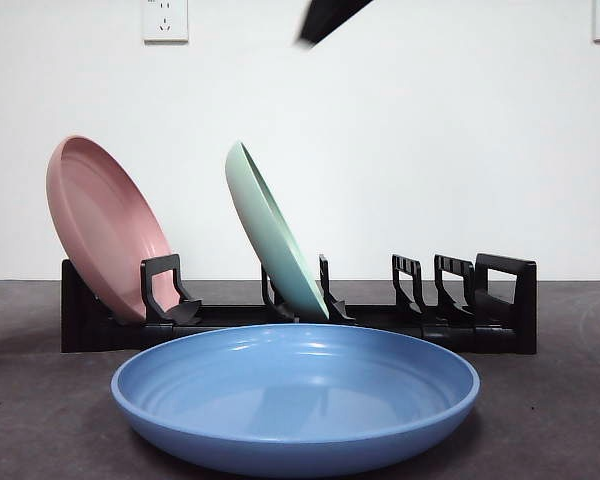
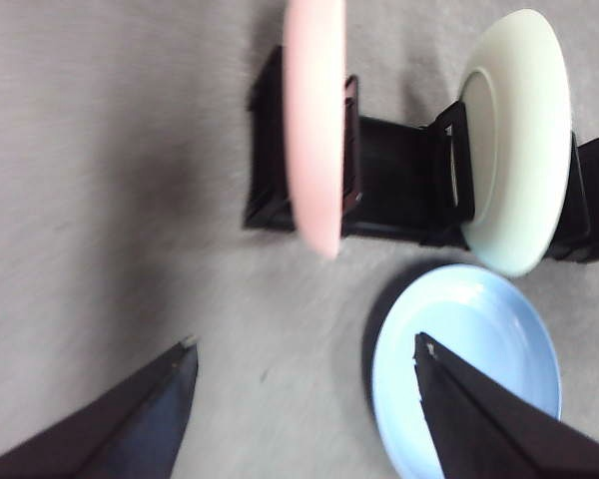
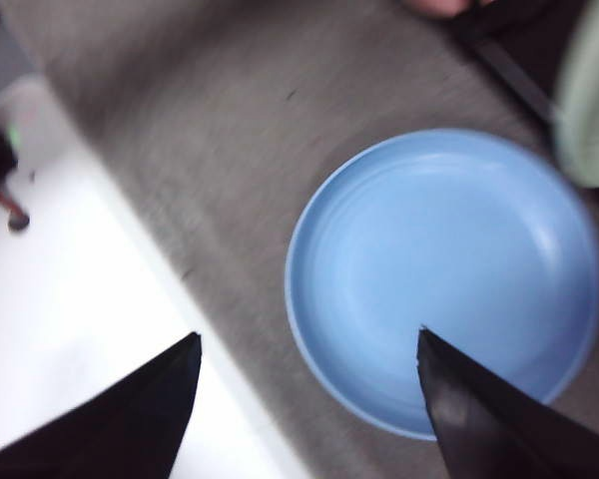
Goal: Place the plate
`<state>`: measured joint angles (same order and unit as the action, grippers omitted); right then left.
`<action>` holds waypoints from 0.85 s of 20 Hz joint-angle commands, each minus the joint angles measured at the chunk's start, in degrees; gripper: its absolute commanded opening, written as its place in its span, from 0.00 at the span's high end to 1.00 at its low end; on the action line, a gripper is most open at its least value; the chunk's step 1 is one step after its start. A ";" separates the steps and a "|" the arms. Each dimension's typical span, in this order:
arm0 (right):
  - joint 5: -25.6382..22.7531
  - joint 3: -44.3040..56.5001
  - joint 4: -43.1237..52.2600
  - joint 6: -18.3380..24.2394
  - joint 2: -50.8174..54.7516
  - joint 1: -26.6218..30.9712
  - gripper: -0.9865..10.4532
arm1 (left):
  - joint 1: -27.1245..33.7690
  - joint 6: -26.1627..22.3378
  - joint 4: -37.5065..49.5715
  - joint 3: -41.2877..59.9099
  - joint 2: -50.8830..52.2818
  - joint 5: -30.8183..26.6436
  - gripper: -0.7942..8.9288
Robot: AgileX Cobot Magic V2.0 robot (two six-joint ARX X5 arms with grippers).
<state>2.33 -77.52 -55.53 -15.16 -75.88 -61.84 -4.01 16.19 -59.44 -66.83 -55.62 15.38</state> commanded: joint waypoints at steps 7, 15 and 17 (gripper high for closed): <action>-10.08 -1.36 -4.63 -1.11 6.05 6.27 0.62 | -10.60 0.81 3.74 -16.81 -25.09 -15.52 0.56; -13.81 -1.36 -5.44 -0.94 6.03 7.13 0.62 | -13.66 -0.28 4.85 -22.75 -36.68 -27.67 0.57; -14.16 -1.36 -5.46 -0.96 6.03 7.13 0.62 | -13.64 -0.31 5.14 -22.75 -37.00 -27.85 0.57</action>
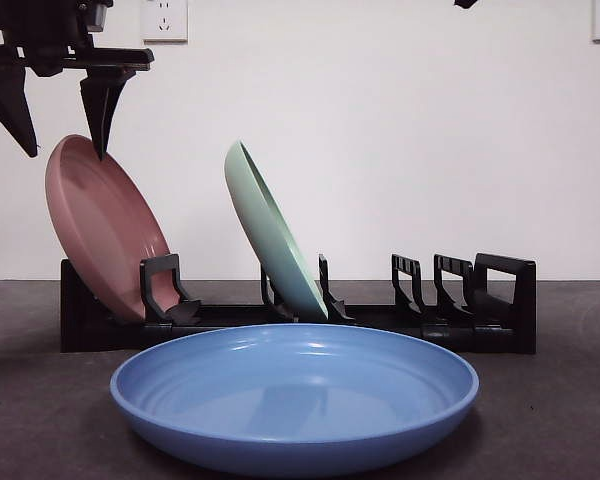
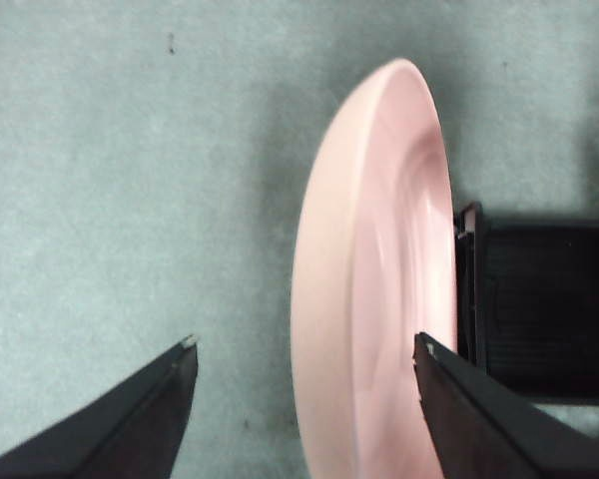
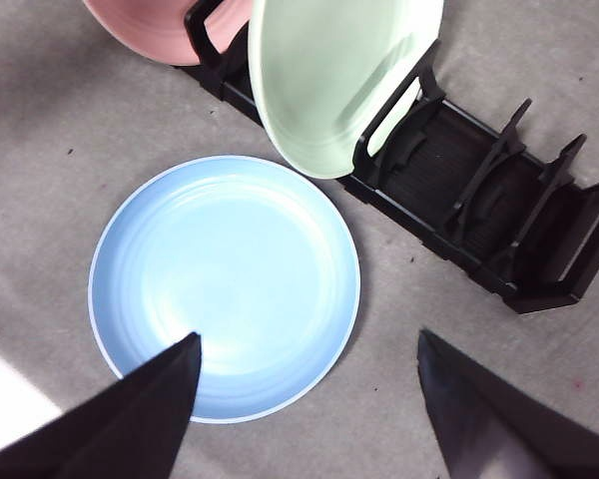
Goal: Place the plate
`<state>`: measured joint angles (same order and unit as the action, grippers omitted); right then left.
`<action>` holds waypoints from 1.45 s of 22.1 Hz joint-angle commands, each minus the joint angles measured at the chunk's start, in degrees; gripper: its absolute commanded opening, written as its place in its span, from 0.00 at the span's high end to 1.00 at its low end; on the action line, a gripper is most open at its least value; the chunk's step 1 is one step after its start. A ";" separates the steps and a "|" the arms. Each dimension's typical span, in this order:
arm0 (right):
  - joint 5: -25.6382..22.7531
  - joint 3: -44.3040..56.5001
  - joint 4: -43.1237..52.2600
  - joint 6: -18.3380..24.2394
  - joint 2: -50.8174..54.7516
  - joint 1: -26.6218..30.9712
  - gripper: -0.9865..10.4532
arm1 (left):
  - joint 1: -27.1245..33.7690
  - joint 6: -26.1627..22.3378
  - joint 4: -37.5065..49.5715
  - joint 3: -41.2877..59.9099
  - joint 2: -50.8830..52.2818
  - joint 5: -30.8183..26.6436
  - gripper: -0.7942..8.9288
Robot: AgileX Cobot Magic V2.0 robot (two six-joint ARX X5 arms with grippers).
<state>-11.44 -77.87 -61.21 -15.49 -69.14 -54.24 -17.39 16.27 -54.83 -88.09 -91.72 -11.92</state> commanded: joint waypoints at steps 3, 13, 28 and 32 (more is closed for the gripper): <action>-0.63 -1.01 0.24 -0.63 -0.70 -0.48 0.62 | -0.26 -0.42 0.44 -1.49 -0.92 -0.55 0.68; -0.68 -1.01 0.13 -0.63 -0.70 -0.48 0.62 | -0.28 -0.85 -0.59 -5.03 -0.74 -0.55 0.90; -4.74 -1.01 -2.29 -0.61 1.14 -0.37 0.62 | -0.28 -4.81 -28.41 -28.44 5.03 -8.02 0.90; -5.16 -1.01 -2.36 -0.61 1.55 -0.37 0.62 | -1.11 -3.63 -28.41 -25.53 9.31 -7.78 0.90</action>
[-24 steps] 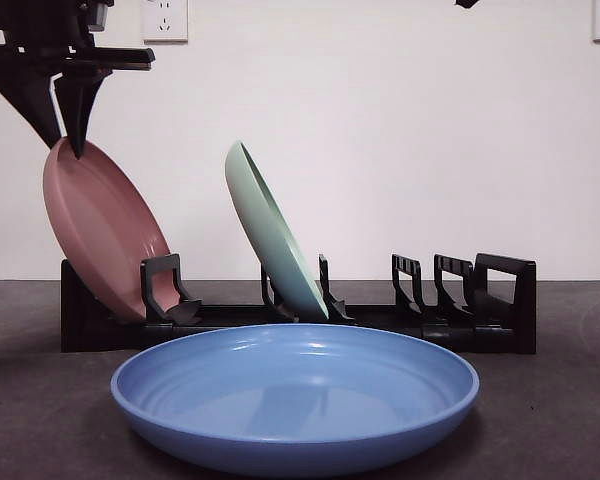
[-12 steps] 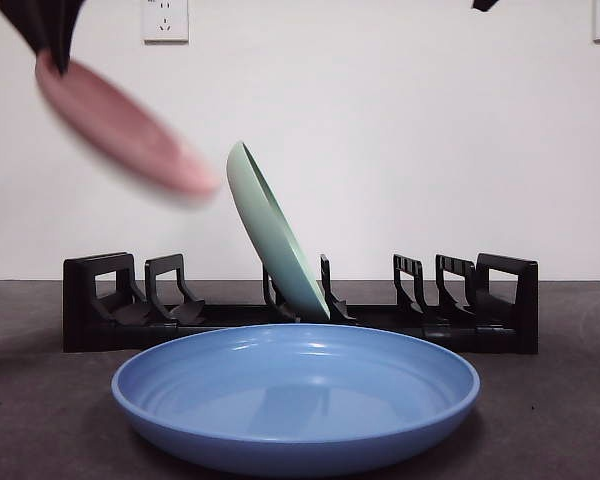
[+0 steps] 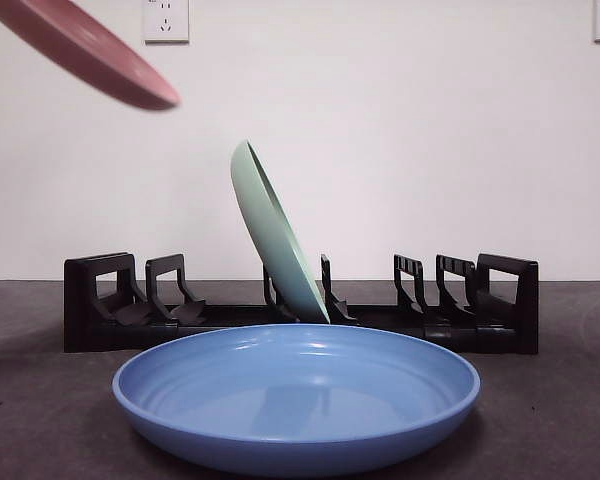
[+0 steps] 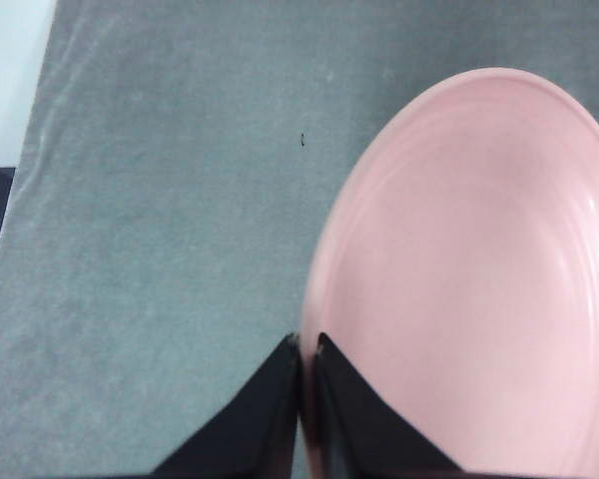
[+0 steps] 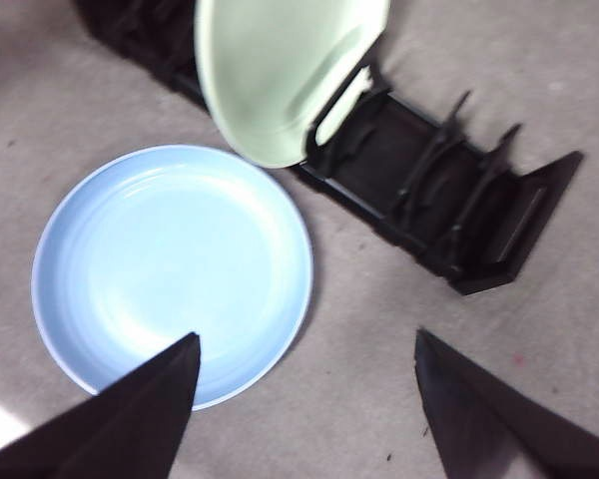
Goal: Place the plate
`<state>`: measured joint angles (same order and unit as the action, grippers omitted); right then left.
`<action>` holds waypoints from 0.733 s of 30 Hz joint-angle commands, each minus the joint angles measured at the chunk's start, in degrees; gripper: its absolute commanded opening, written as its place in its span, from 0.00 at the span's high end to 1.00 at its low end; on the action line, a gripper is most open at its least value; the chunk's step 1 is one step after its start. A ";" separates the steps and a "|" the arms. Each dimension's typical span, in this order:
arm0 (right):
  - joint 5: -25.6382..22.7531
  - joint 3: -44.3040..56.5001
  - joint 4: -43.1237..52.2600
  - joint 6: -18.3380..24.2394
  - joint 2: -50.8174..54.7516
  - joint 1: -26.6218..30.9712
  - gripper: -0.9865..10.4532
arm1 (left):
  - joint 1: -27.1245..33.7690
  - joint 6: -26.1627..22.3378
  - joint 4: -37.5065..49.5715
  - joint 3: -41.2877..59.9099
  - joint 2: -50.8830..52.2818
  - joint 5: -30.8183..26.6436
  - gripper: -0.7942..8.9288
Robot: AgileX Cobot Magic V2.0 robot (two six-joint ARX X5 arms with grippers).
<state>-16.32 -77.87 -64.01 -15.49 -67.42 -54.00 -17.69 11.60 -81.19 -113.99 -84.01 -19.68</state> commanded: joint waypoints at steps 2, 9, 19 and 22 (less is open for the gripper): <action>-0.31 -1.01 0.50 -0.61 0.11 -0.61 0.62 | -1.46 1.73 -2.05 3.65 4.35 0.31 0.90; -0.26 -1.01 0.74 -0.63 0.15 -0.61 0.62 | -3.87 5.75 -1.25 23.50 15.28 0.74 0.90; -0.26 -1.01 0.94 -1.01 0.15 -0.61 0.62 | -8.94 13.44 14.58 50.49 28.37 17.84 0.90; -0.24 -1.01 0.92 -1.36 0.15 -0.61 0.62 | -10.56 15.82 19.26 56.17 29.64 20.28 0.90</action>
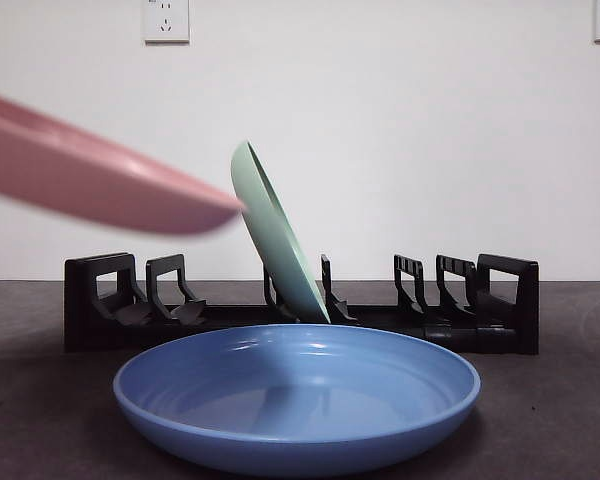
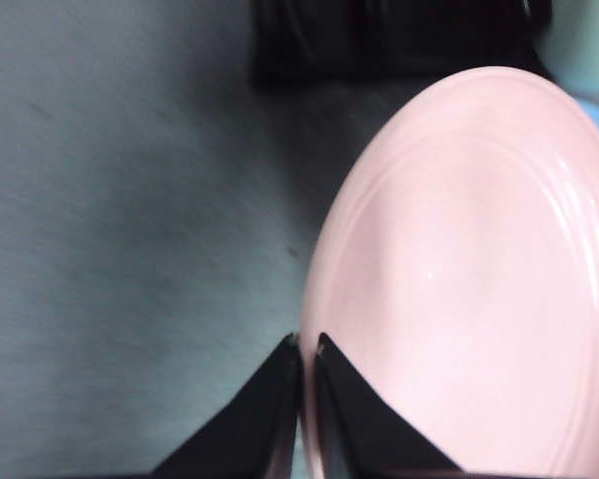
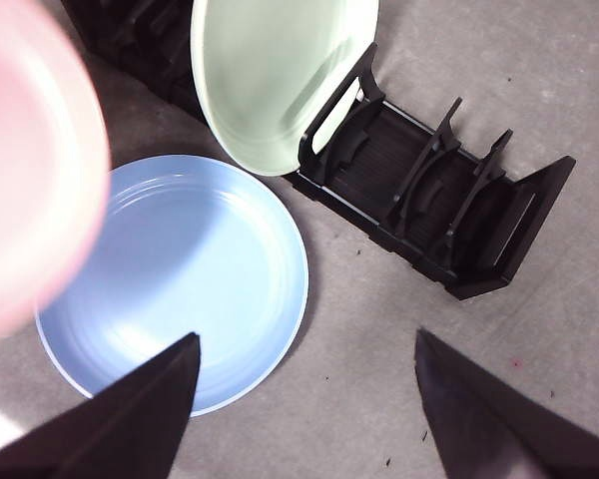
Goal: Place the plate
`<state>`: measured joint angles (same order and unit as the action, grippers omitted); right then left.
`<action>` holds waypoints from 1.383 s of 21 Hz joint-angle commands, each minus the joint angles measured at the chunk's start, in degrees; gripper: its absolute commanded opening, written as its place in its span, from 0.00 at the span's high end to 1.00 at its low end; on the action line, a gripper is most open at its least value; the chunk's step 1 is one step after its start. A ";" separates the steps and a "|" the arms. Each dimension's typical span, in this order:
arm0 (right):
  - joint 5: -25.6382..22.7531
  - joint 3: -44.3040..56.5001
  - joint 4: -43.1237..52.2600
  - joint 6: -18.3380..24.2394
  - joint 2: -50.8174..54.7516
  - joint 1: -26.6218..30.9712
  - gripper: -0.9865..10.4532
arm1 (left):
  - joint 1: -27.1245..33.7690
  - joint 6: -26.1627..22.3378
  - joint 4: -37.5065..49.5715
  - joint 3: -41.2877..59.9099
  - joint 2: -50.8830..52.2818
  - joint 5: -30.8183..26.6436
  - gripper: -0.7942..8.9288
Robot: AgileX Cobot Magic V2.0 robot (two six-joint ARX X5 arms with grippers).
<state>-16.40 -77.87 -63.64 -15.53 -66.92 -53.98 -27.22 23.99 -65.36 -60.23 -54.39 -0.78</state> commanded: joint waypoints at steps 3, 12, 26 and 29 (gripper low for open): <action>-0.15 -1.01 0.55 -1.86 -0.35 -0.66 0.62 | -2.51 5.84 9.44 7.98 0.00 2.80 0.90; -0.15 -1.01 0.57 -2.10 -0.35 -0.63 0.62 | -5.88 9.70 28.81 15.93 -10.19 6.93 0.90; -0.15 -1.01 0.50 -2.12 -0.35 -0.66 0.62 | -8.15 10.12 39.19 15.93 -25.18 8.76 0.90; -0.15 -1.01 0.50 -2.12 -0.35 -0.66 0.62 | -8.15 10.12 38.97 15.93 -25.46 8.76 0.81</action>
<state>-16.40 -77.87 -63.64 -16.84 -66.89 -54.00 -34.83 34.00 -26.41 -43.86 -78.85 7.88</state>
